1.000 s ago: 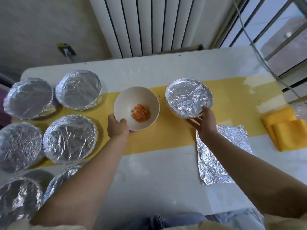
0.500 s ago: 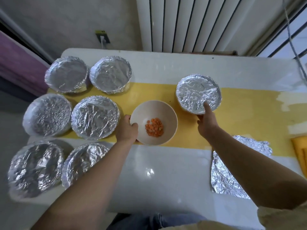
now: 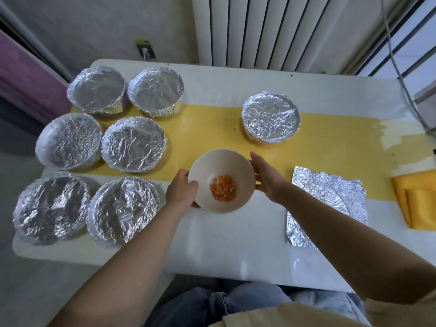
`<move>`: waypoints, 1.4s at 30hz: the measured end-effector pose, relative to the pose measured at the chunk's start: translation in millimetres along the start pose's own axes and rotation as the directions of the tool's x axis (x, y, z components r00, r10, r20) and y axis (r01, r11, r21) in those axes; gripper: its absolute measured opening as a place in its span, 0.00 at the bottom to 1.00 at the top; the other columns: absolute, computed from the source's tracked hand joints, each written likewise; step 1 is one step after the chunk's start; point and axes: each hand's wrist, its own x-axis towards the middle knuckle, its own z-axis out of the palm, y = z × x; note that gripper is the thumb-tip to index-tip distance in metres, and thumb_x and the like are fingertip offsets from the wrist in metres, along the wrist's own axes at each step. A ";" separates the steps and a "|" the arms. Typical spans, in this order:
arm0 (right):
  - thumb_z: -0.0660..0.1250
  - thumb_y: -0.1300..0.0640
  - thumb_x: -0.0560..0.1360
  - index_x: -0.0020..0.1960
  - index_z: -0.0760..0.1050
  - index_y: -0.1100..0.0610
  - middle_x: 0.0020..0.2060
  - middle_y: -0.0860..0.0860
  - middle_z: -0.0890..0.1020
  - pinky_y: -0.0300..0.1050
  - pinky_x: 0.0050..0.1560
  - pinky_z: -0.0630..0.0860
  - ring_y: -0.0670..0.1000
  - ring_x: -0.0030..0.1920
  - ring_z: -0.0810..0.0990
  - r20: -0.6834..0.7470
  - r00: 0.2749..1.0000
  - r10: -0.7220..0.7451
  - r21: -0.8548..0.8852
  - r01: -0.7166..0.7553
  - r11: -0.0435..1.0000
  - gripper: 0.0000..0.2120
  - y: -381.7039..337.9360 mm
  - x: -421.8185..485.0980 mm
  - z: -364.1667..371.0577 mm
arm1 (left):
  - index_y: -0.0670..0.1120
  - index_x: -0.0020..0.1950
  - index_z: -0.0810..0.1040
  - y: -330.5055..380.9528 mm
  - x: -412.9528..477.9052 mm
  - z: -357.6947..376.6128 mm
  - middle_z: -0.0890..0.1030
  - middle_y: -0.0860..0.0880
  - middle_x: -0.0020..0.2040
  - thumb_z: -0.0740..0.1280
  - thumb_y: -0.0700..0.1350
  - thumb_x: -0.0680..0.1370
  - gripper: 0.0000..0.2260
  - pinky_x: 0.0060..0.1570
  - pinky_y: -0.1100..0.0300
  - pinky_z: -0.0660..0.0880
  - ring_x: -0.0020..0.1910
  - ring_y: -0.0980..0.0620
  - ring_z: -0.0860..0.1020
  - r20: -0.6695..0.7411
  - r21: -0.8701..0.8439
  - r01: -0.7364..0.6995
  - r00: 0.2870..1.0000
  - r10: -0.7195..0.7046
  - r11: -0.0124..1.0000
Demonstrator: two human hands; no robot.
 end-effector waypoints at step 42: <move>0.57 0.55 0.76 0.64 0.77 0.61 0.62 0.55 0.79 0.47 0.61 0.72 0.56 0.61 0.77 -0.116 0.594 -0.796 -0.835 0.376 0.402 0.22 93.9 -106.4 -53.1 | 0.43 0.47 0.72 -34.5 -100.4 67.3 0.80 0.38 0.51 0.58 0.37 0.82 0.06 0.43 0.53 0.82 0.43 0.42 0.82 0.182 -0.188 0.041 0.983 -0.006 0.981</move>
